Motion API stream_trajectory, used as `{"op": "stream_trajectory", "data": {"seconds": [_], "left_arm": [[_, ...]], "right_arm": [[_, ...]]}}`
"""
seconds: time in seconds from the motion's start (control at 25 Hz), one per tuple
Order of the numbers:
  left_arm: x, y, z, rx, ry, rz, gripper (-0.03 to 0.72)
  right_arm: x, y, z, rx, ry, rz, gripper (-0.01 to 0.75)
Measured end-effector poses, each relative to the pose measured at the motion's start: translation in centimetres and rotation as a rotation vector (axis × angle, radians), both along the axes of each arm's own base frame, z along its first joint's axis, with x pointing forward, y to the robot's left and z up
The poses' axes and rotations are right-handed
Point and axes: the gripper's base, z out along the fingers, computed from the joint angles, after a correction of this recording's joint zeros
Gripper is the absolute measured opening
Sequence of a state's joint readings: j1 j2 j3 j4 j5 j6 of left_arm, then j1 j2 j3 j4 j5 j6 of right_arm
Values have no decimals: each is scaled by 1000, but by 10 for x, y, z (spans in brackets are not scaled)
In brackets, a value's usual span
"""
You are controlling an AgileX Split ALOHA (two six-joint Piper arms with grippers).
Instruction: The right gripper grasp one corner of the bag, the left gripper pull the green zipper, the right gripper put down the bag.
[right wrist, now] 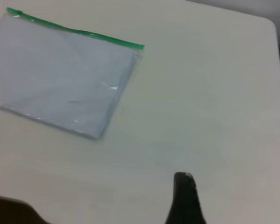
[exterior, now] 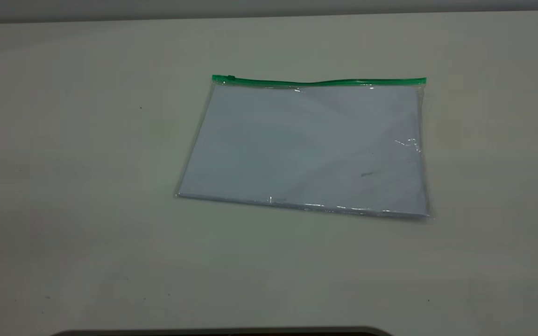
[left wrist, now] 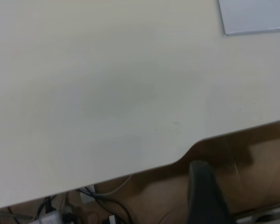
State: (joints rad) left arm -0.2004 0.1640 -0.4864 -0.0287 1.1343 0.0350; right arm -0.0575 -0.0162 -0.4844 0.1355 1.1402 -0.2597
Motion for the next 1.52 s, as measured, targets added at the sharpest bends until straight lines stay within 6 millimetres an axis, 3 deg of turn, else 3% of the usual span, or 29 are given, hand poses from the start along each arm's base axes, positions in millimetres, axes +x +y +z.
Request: {"op": "stream_trajectory", "data": {"seconds": [0.8,0.96,1.16,1.52], "left_arm": [[0,0,0,0,0,0,487],[0,1,0,-1,-3,65,487],[-8,2,0,-7,-60,164,487],[-24,2,-1,-20,-180,177,486]], "right_arm": [[0,-3,0,15,4,-44,591],[0,-3,0,14,4,-45,591],[0,-3,0,14,4,-45,591],[0,-3,0,14,4,-45,591]]}}
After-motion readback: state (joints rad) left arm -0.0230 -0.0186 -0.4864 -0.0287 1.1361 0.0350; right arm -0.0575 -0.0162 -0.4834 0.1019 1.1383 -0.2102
